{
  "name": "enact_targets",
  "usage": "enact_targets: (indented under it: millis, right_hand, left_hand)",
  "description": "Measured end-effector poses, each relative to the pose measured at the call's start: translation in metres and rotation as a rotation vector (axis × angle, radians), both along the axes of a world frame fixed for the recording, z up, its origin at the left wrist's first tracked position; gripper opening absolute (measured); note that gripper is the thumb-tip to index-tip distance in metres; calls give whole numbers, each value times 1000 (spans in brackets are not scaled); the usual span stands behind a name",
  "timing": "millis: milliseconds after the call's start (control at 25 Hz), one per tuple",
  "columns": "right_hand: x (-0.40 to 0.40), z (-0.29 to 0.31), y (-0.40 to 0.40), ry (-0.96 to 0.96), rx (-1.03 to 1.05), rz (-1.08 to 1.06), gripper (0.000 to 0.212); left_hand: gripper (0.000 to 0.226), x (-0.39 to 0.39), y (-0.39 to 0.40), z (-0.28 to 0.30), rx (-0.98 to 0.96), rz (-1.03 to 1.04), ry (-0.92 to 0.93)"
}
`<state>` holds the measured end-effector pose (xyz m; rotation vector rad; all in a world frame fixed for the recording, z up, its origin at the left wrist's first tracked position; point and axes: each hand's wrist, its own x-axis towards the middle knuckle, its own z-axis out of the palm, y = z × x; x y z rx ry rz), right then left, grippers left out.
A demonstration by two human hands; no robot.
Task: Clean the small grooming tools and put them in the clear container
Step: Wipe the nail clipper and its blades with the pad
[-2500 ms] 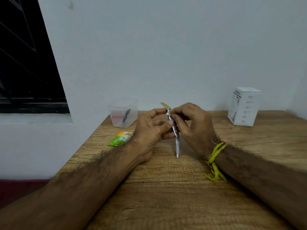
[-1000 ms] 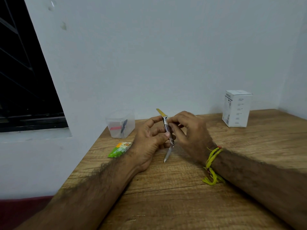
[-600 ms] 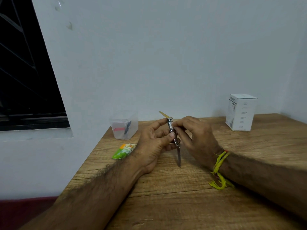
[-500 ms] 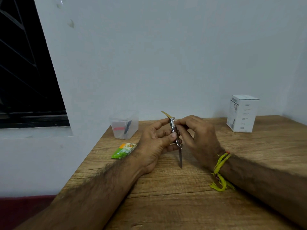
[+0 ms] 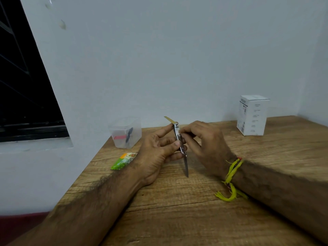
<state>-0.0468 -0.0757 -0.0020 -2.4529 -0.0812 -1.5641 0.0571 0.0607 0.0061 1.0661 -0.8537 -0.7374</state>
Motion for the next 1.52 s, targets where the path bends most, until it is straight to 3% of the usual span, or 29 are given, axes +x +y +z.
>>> enact_targets:
  millis: [1520]
  right_hand:
    - [-7,2,5,75,-64,-131,9]
  left_hand:
    - [62,5,-3,-5,4,29,-46]
